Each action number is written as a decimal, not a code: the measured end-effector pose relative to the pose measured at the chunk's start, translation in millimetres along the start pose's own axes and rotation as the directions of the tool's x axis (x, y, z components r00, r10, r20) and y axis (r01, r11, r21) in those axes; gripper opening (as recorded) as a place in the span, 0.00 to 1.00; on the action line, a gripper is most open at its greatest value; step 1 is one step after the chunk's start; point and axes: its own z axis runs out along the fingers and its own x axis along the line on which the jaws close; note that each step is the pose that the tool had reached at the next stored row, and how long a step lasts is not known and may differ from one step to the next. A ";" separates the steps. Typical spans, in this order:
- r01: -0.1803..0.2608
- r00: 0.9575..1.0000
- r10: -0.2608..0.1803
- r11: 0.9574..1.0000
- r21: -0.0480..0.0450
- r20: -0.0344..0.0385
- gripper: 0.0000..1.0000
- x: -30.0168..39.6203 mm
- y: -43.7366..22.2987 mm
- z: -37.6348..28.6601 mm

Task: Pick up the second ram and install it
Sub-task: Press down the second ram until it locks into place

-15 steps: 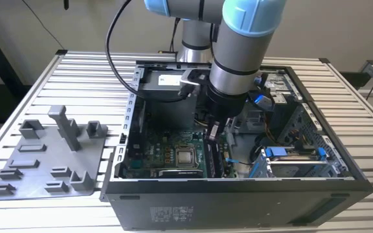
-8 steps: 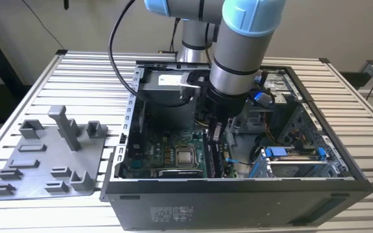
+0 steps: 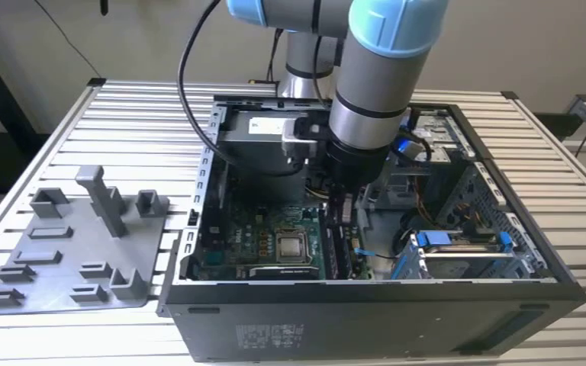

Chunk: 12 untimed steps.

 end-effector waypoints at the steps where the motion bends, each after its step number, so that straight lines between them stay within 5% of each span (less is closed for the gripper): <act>1: 0.017 1.000 -0.017 1.000 0.000 0.000 0.11 0.0 0.0 0.0; 5: 0.073 0.997 -0.073 0.997 0.001 -0.001 0.11 0.1 0.3 0.2; 12: 0.075 0.997 -0.075 0.997 0.002 -0.001 0.11 0.0 0.4 1.1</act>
